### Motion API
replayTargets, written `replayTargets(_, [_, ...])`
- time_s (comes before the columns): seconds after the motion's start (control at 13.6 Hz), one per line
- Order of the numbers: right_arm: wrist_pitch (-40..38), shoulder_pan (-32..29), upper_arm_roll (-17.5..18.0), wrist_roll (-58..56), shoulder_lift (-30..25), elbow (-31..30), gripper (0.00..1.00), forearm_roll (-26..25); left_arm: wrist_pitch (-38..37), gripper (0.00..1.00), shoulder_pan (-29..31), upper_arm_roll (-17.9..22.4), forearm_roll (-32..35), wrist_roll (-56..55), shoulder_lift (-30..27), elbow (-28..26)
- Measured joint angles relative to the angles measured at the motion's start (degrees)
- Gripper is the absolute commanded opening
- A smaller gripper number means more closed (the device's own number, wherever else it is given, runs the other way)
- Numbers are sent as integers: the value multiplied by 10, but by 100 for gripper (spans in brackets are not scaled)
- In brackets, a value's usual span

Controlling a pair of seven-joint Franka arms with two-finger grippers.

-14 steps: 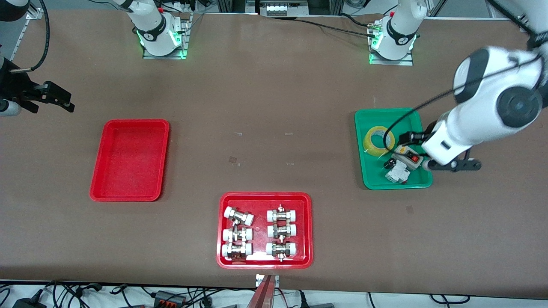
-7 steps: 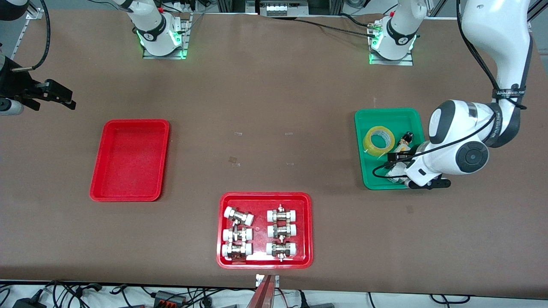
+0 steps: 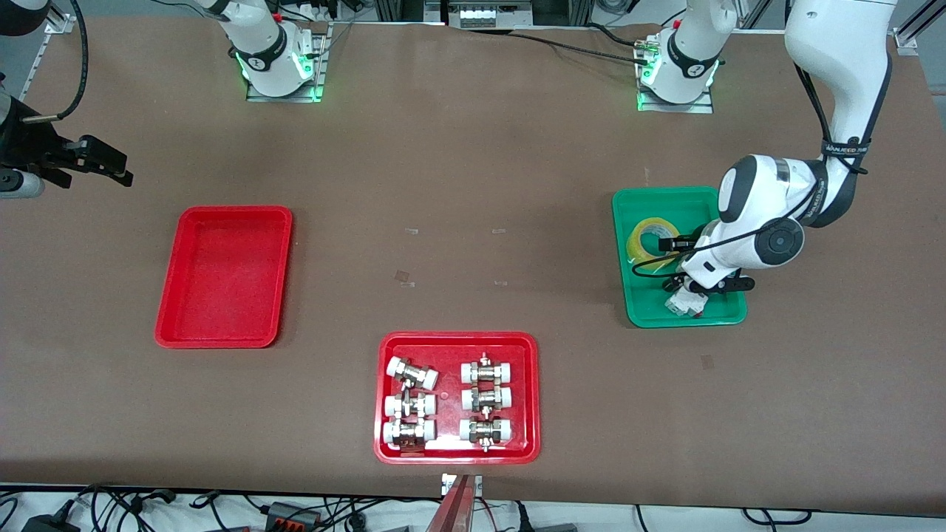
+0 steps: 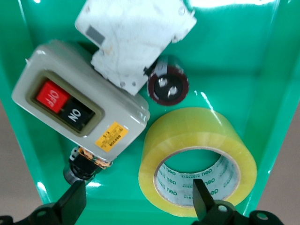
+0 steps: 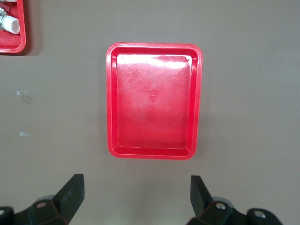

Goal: Left arm passes tape to right arm into tray
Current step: 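Lower the left gripper onto the yellow tape roll in the green tray and grasp it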

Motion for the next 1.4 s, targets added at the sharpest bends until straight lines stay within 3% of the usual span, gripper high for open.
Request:
replayTargets(0.22, [0,0,0,0,0,0,100,0,24,99,-1,-4,0,-16,-3,-26])
replayTargets(0.37, [0,0,0,0,0,0,100,0,39,91,-2,-6,0,-24,-3,-35])
replayTargets(0.59, [0,0,0,0,0,0,100,0,52,72,-2,-8,0,-30,-5,-45])
replayTargets(0.96, [-3,0,0,0,0,0,100,0,54,23,-3,-15,0,-61,-5,-47])
replayTargets(1.18, [-5,0,0,0,0,0,100,0,55,4,-1,-14,1,-62,-7,-48])
replayTargets(1.4, [-6,0,0,0,0,0,100,0,55,1,0,-14,1,-62,-7,-48])
